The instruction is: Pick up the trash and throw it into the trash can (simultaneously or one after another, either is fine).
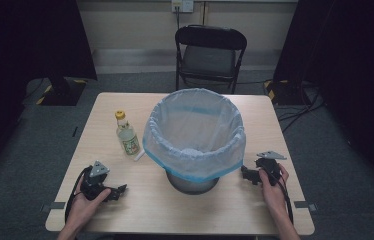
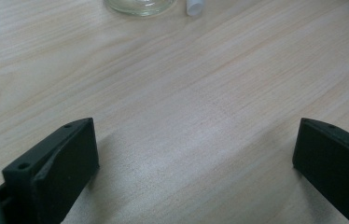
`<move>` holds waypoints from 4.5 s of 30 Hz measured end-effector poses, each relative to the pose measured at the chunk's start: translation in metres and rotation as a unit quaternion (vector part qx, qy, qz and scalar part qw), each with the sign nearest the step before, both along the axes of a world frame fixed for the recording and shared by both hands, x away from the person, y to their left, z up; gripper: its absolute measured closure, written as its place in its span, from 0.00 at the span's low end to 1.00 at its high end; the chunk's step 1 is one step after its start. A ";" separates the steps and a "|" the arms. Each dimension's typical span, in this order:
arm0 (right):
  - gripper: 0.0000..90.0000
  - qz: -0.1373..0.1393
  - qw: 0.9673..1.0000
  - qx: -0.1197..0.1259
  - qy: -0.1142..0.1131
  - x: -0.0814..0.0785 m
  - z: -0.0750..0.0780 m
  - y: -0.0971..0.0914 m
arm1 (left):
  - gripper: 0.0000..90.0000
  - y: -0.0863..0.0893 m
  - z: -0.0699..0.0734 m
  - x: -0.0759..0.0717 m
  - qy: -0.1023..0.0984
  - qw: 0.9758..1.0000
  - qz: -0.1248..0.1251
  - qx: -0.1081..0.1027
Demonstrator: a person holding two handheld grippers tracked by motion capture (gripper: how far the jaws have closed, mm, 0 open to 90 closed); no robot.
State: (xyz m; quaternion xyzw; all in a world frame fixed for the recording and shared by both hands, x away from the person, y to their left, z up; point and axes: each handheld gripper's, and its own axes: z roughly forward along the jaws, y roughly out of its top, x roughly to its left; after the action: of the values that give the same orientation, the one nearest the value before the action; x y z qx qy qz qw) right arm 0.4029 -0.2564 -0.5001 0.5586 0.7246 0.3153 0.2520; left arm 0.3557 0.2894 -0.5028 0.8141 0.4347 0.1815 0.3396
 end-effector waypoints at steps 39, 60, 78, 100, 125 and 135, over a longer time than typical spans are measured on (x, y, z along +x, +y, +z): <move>0.15 0.031 1.000 -0.002 0.001 -0.009 0.000 -0.012 | 0.19 0.008 0.030 0.011 -0.051 0.997 0.030 -0.053; 0.15 0.031 1.000 -0.002 0.001 -0.009 0.000 -0.012 | 0.19 0.012 0.058 0.048 -0.065 0.992 0.034 -0.101; 0.15 0.031 1.000 -0.002 0.001 -0.009 0.000 -0.012 | 0.18 0.001 0.075 0.085 -0.067 0.994 0.012 -0.083; 0.15 0.031 1.000 -0.002 0.001 -0.009 0.000 -0.012 | 0.18 -0.025 0.048 0.112 -0.069 0.996 -0.029 -0.053; 0.15 0.031 1.000 -0.002 0.001 -0.009 0.000 -0.012 | 0.27 -0.026 0.030 0.122 -0.060 0.996 -0.036 -0.058; 0.15 0.031 1.000 -0.002 0.001 -0.009 0.000 -0.012 | 0.31 -0.031 0.031 0.120 -0.065 0.997 -0.024 -0.043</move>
State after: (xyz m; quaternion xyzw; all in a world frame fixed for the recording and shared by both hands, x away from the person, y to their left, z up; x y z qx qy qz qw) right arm 0.3934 -0.2682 -0.5000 0.5352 0.7427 0.3209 0.2428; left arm 0.4759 0.2585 -0.4721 0.7958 0.3990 0.2071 0.4058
